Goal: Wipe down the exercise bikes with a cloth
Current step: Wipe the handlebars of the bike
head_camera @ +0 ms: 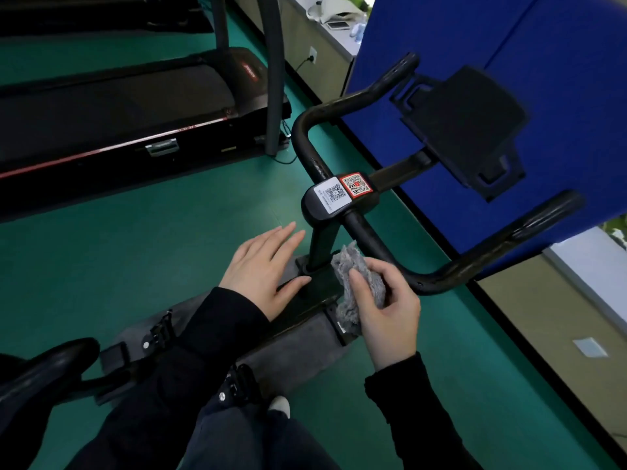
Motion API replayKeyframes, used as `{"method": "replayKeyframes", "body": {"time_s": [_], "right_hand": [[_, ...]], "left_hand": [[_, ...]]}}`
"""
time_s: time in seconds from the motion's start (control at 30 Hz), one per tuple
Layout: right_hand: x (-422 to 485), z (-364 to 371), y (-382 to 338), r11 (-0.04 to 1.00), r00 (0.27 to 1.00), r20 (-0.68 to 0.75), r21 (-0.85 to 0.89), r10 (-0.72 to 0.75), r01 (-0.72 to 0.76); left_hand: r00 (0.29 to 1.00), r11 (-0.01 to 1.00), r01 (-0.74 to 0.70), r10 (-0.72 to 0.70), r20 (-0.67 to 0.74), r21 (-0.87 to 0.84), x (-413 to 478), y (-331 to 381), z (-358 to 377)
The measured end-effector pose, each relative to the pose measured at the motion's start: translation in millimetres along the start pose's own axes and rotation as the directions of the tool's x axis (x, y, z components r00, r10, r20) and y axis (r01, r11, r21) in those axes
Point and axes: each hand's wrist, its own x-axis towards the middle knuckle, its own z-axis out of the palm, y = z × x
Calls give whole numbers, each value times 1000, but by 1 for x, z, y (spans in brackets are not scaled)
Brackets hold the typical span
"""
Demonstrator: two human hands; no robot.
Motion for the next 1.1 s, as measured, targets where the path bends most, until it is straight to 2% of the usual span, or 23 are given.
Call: {"method": "replayKeyframes", "body": {"time_s": [0.1, 0.23, 0.33, 0.43, 0.57, 0.83, 0.9, 1.0, 1.1], "right_hand": [[5, 4, -9, 998, 986, -165, -64, -31, 21], [16, 10, -20, 968, 919, -364, -240, -154, 67], [37, 18, -23, 897, 872, -407, -437, -271, 74], [60, 36, -21, 809, 883, -326, -581, -337, 94], [71, 61, -8, 672, 948, -176, -739, -264, 50], [60, 58, -3, 611, 948, -196, -791, -251, -2], [73, 59, -9, 641, 958, -237, -763, -161, -81], [94, 57, -15, 642, 964, -259, -731, 53, -231], [102, 47, -19, 612, 968, -195, -750, 160, -252]], "left_hand": [[996, 996, -84, 83, -23, -18, 20, -4, -3], [976, 975, -219, 219, -21, -36, 52, -9, -6], [948, 946, -317, 314, -50, -70, 76, -11, -6], [923, 920, -383, 377, -76, -87, 99, -12, -5], [894, 885, -448, 440, -88, -126, 120, -17, 1], [856, 832, -517, 505, -110, -202, 132, -29, 6], [853, 826, -522, 512, -104, -213, 133, -30, 5], [851, 821, -525, 515, -103, -227, 133, -31, 5], [848, 816, -530, 518, -113, -233, 133, -30, 5]]}}
